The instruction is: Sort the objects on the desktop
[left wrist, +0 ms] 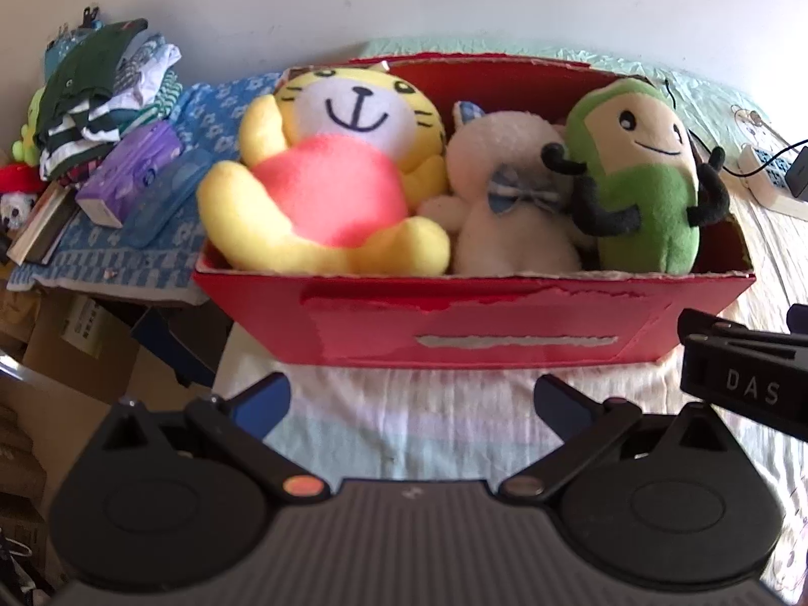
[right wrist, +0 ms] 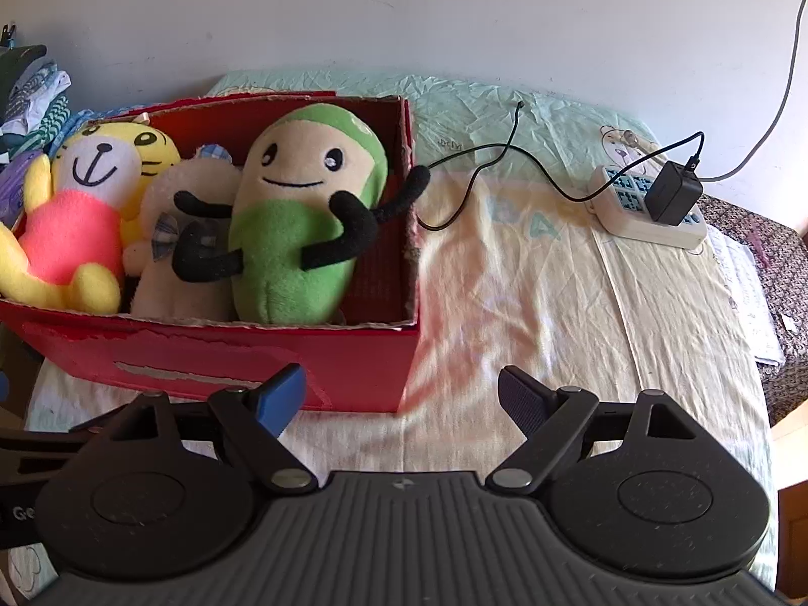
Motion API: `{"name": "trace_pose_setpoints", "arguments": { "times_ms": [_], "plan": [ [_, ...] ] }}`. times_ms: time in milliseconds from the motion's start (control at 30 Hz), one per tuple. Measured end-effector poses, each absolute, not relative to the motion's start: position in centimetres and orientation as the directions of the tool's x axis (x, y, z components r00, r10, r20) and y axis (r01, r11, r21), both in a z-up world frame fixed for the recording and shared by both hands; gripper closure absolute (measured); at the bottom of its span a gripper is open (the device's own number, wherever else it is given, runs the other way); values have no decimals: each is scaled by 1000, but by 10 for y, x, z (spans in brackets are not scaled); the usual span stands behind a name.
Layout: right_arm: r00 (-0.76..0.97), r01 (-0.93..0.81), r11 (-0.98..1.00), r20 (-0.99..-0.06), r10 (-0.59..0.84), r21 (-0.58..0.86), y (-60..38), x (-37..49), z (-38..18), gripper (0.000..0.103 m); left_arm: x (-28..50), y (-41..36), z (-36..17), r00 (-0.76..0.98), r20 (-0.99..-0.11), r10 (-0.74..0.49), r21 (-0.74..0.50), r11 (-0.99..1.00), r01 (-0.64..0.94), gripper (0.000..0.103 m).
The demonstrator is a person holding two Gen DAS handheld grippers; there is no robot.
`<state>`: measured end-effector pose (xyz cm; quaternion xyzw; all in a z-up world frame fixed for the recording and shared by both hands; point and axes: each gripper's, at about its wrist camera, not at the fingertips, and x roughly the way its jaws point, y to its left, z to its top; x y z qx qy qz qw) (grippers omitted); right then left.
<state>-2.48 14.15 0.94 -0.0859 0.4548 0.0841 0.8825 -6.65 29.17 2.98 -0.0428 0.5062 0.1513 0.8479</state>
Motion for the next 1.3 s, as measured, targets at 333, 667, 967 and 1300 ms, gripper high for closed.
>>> {"name": "trace_pose_setpoints", "arguments": {
  "times_ms": [333, 667, 967, 1300],
  "plan": [
    [558, -225, 973, -825, 89, -47, 132, -16, 4, 18, -60, 286, 26, 433, -873, 226, 94, 947, -306, 1],
    [553, -215, 977, -825, 119, -3, 133, -14, 5, 18, -54, 290, 27, 440, -866, 237, 108, 948, -298, 1],
    [555, -216, 976, -825, 104, -22, 142, -17, 7, 18, -52, 299, 27, 441, -868, 230, 101, 950, -296, 1],
    [549, -185, 983, -830, 94, -11, 138, -19, 6, 18, -51, 300, 23, 437, -875, 210, 94, 957, -274, 1]
  ]
}}
